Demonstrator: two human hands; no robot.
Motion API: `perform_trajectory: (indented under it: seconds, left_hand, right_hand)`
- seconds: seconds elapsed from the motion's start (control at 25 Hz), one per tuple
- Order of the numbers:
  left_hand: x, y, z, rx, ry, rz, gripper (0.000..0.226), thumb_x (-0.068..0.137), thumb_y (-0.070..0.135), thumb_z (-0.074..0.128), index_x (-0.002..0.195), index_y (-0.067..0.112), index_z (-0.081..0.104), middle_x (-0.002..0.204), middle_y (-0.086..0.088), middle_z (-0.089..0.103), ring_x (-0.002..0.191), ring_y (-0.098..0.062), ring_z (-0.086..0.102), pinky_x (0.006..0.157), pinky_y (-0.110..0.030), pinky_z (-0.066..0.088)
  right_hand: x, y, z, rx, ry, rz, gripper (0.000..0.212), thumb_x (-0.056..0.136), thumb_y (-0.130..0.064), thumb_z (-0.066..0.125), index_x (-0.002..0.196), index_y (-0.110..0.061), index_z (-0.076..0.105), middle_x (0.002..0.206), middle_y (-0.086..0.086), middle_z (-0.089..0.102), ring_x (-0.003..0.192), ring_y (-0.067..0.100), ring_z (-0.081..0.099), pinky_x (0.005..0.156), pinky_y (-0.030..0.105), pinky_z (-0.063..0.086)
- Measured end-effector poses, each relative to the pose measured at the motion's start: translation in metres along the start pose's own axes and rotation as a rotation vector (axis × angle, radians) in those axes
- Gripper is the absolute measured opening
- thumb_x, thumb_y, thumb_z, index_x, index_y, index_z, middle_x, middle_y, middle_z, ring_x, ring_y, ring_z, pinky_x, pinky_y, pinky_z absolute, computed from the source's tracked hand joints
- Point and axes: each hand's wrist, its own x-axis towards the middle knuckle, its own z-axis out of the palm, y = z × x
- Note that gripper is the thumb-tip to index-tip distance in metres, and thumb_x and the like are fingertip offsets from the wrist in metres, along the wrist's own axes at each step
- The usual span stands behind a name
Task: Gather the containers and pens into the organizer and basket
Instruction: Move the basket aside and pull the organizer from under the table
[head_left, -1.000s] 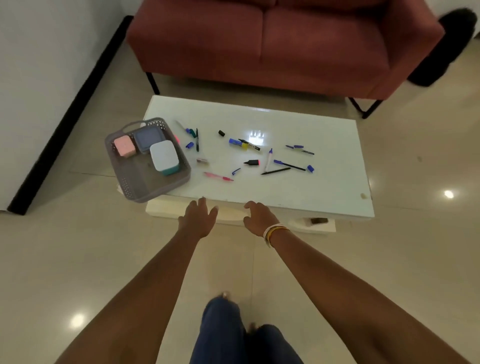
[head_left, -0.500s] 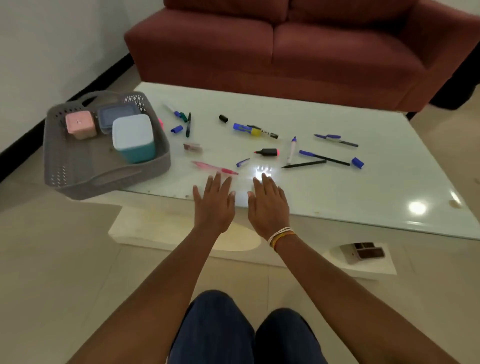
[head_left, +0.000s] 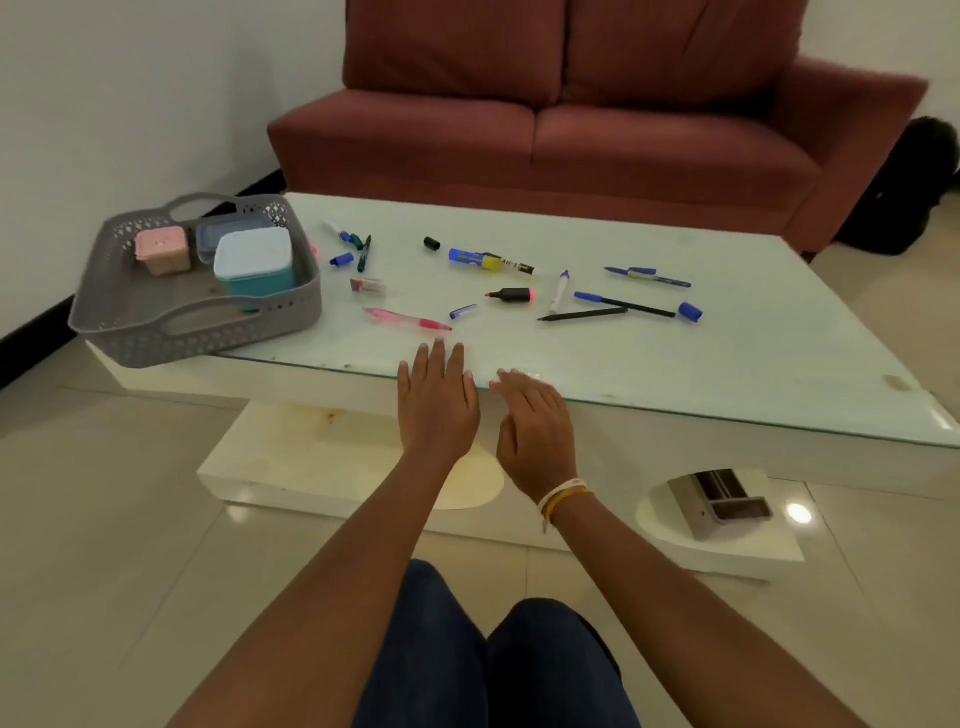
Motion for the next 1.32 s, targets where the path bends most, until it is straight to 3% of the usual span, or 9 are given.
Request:
perform_trajectory:
  seconds: [0.16, 0.28, 0.44, 0.64, 0.72, 0.84, 1.08, 1.2, 1.32]
  left_hand:
    - [-0.019, 0.047, 0.015, -0.082, 0.06, 0.097, 0.048, 0.102, 0.031, 0.024, 0.148, 0.019, 0.032, 0.157, -0.005, 0.028, 0.147, -0.023, 0.018, 0.12, -0.042, 0.009]
    - [-0.031, 0.098, 0.026, -0.095, 0.038, 0.303, 0.049, 0.1, 0.032, 0.026, 0.148, 0.019, 0.031, 0.157, -0.004, 0.029, 0.147, -0.022, 0.019, 0.12, -0.042, 0.009]
    - [-0.053, 0.149, 0.048, -0.014, 0.029, 0.41, 0.058, 0.098, 0.042, 0.029, 0.15, 0.018, 0.022, 0.158, -0.008, 0.024, 0.146, -0.027, 0.02, 0.119, -0.047, 0.01]
    - [-0.049, 0.147, 0.068, 0.158, 0.076, 0.429, 0.083, 0.091, 0.057, 0.044, 0.152, 0.018, 0.004, 0.16, -0.011, 0.012, 0.147, -0.031, 0.013, 0.117, -0.049, -0.001]
    - [-0.048, 0.146, 0.073, 0.175, 0.112, 0.445, 0.088, 0.086, 0.056, 0.053, 0.152, 0.017, 0.009, 0.158, -0.011, 0.018, 0.146, -0.032, 0.019, 0.118, -0.049, 0.003]
    - [-0.047, 0.146, 0.082, 0.169, 0.216, 0.442, 0.089, 0.081, 0.05, 0.063, 0.151, 0.015, 0.02, 0.155, -0.012, 0.027, 0.143, -0.032, 0.028, 0.117, -0.049, 0.015]
    - [-0.045, 0.144, 0.09, 0.175, 0.289, 0.458, 0.083, 0.083, 0.047, 0.061, 0.15, 0.014, 0.023, 0.153, -0.012, 0.03, 0.141, -0.032, 0.03, 0.116, -0.049, 0.015]
    - [-0.038, 0.144, 0.098, 0.183, 0.337, 0.458, 0.082, 0.082, 0.05, 0.061, 0.147, 0.014, 0.026, 0.15, -0.013, 0.035, 0.138, -0.033, 0.034, 0.114, -0.049, 0.014]
    - [-0.033, 0.139, 0.105, 0.263, 0.41, 0.49, 0.08, 0.083, 0.056, 0.058, 0.145, 0.013, 0.03, 0.146, -0.012, 0.041, 0.135, -0.031, 0.036, 0.112, -0.048, 0.018]
  right_hand:
    - [-0.066, 0.048, -0.024, -0.005, 0.086, 0.087, 0.039, 0.07, 0.007, 0.046, 0.098, -0.009, 0.068, 0.102, 0.01, 0.065, 0.102, 0.025, 0.058, 0.09, 0.035, 0.051]
    - [-0.101, 0.096, -0.046, 0.033, 0.084, 0.357, 0.035, 0.068, 0.01, 0.048, 0.09, -0.007, 0.068, 0.094, 0.009, 0.063, 0.093, 0.026, 0.059, 0.08, 0.038, 0.053]
    - [-0.126, 0.163, -0.057, -0.021, -0.052, 0.918, 0.037, 0.078, 0.0, 0.051, 0.113, -0.007, 0.061, 0.122, 0.017, 0.055, 0.115, 0.034, 0.051, 0.1, 0.04, 0.044]
    - [-0.129, 0.207, -0.056, 0.009, -0.193, 1.418, 0.054, 0.087, -0.011, 0.05, 0.139, -0.016, 0.038, 0.136, 0.028, 0.033, 0.118, 0.047, 0.044, 0.099, 0.048, 0.041]
    - [-0.13, 0.215, -0.052, 0.054, -0.317, 1.454, 0.052, 0.09, -0.014, 0.048, 0.14, -0.017, 0.038, 0.137, 0.027, 0.036, 0.121, 0.046, 0.045, 0.102, 0.046, 0.04]
    - [-0.137, 0.22, -0.046, -0.044, -0.467, 1.331, 0.049, 0.091, -0.016, 0.045, 0.14, -0.016, 0.039, 0.134, 0.023, 0.043, 0.123, 0.041, 0.046, 0.104, 0.045, 0.041]
    - [-0.144, 0.227, -0.04, -0.088, -0.286, 1.295, 0.05, 0.09, -0.009, 0.045, 0.137, -0.018, 0.032, 0.125, 0.024, 0.048, 0.113, 0.044, 0.054, 0.094, 0.05, 0.048]
    - [-0.145, 0.242, -0.034, -0.045, -0.3, 1.292, 0.053, 0.091, -0.01, 0.045, 0.14, -0.02, 0.029, 0.122, 0.025, 0.052, 0.111, 0.044, 0.056, 0.093, 0.049, 0.048]
    - [-0.155, 0.252, -0.029, -0.103, -0.286, 1.238, 0.045, 0.093, -0.012, 0.042, 0.136, -0.019, 0.039, 0.114, 0.021, 0.06, 0.105, 0.04, 0.061, 0.089, 0.047, 0.05]
